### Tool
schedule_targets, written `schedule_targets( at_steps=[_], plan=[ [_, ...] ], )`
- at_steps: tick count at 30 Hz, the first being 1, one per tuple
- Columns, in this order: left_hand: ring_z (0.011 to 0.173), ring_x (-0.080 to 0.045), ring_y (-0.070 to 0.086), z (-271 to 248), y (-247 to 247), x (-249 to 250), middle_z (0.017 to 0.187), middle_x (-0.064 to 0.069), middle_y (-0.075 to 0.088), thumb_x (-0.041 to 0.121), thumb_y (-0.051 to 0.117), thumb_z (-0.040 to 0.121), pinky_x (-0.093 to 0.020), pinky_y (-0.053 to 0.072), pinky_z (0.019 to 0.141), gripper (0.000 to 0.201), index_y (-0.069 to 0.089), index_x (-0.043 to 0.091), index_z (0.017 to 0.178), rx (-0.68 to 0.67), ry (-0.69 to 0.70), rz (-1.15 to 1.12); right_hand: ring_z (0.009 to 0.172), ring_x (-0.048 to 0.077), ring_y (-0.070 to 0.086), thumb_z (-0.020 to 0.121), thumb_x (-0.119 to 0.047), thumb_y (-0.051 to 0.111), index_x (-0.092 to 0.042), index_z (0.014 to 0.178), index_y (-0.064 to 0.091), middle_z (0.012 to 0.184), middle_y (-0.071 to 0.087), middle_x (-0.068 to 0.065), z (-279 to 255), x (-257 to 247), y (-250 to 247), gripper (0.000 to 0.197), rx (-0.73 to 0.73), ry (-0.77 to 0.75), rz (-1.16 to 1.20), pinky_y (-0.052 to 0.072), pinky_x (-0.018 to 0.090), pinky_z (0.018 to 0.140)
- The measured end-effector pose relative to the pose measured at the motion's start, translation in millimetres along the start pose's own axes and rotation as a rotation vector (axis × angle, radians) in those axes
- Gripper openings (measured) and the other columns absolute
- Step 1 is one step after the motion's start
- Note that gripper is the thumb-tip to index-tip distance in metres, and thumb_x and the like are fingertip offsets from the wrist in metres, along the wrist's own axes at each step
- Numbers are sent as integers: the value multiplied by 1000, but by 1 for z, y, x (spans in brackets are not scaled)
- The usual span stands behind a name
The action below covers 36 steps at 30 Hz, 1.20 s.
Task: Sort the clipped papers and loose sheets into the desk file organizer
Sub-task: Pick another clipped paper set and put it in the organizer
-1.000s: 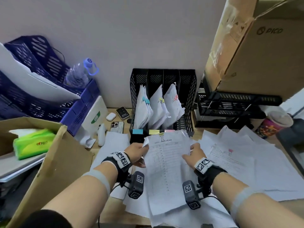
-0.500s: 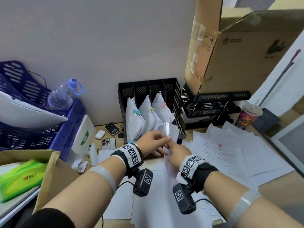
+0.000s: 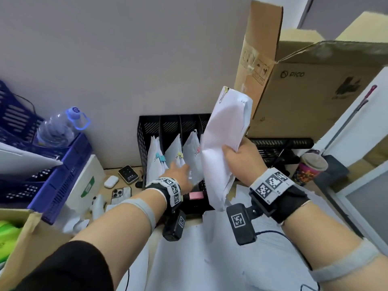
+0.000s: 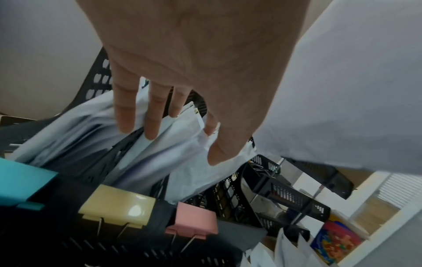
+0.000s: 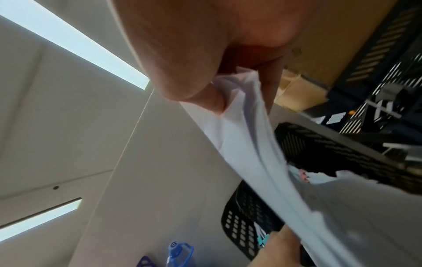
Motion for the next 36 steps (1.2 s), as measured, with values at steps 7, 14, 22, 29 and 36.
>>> schedule_targets(
  at_steps=[7,14,22,29,36],
  plan=[
    [101,-35,64,9,-23,-38,116,-13,62,38,50,88,-41,53,80,46,43,14,126,189,-123,-111,113,26,59,92,-15,51,-14,127,58,122,65,6,40,-4,56,35,-296,-74,-48,47,37,99],
    [91,-37,65,4,-36,-60,101,-13,67,18,46,93,-36,48,73,18,50,14,110,287,-157,-171,101,35,60,95,-15,46,-7,122,55,111,64,16,71,-1,113,30,-219,-61,-105,46,33,87],
    [83,-30,58,-4,-41,-62,99,-12,66,14,48,93,-35,49,76,21,51,14,113,333,-139,-242,51,18,69,101,-25,36,1,86,57,65,71,12,91,37,165,36,-298,115,-110,60,35,63],
    [94,-28,61,-6,-38,-58,114,-6,58,23,50,92,-40,53,84,23,53,19,114,358,-81,-248,81,36,71,93,-25,40,-3,86,59,91,69,21,57,83,196,29,-609,168,-236,60,52,72],
    [82,-24,57,-18,-22,-27,101,1,52,33,53,90,-37,51,76,15,52,23,102,389,50,-335,58,19,64,96,-14,45,-17,94,64,81,65,6,17,124,170,19,-603,312,-84,51,27,53]
  ],
)
Point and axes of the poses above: each hand's wrist, its own z-axis towards the middle knuckle, its own y-axis out of the palm, x = y × z, the point moved 6 cm from there along z, towards the middle knuckle
